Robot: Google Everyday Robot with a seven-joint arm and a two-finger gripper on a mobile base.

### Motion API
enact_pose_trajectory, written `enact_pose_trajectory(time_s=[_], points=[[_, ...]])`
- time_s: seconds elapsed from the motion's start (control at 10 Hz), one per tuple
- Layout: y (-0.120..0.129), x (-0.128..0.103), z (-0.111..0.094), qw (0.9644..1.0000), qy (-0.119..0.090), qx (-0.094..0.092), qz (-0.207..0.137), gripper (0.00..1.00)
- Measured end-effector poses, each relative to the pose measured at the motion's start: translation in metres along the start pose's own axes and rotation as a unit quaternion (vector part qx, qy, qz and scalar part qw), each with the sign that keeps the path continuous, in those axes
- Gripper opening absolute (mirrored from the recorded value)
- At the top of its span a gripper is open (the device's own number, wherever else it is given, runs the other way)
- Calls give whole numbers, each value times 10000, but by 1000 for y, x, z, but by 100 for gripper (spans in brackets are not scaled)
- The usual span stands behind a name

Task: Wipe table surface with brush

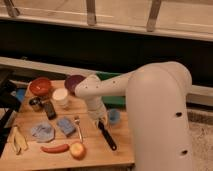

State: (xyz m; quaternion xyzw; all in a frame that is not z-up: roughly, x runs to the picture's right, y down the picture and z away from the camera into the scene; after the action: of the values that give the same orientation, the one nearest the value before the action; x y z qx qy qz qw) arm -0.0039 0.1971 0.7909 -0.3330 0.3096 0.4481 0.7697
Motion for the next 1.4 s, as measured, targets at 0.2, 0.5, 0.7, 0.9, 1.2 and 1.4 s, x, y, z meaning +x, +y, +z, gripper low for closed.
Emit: enact_pose_trajectory(time_s=[0.2,0.5,0.7,0.9,1.2,1.4], points=[[-10,4,2,10000,-47,-26,28,0],[1,-16,-8,9997,-214,-89,35,0],[25,-41,-20,9993,-343,-175,0,0],[47,-59,-28,9987,-418,-278,-36,0],[53,-56,-31,9987,-411,-301,-33,0],[39,-35,-28,9988,-395,-303,40,0]])
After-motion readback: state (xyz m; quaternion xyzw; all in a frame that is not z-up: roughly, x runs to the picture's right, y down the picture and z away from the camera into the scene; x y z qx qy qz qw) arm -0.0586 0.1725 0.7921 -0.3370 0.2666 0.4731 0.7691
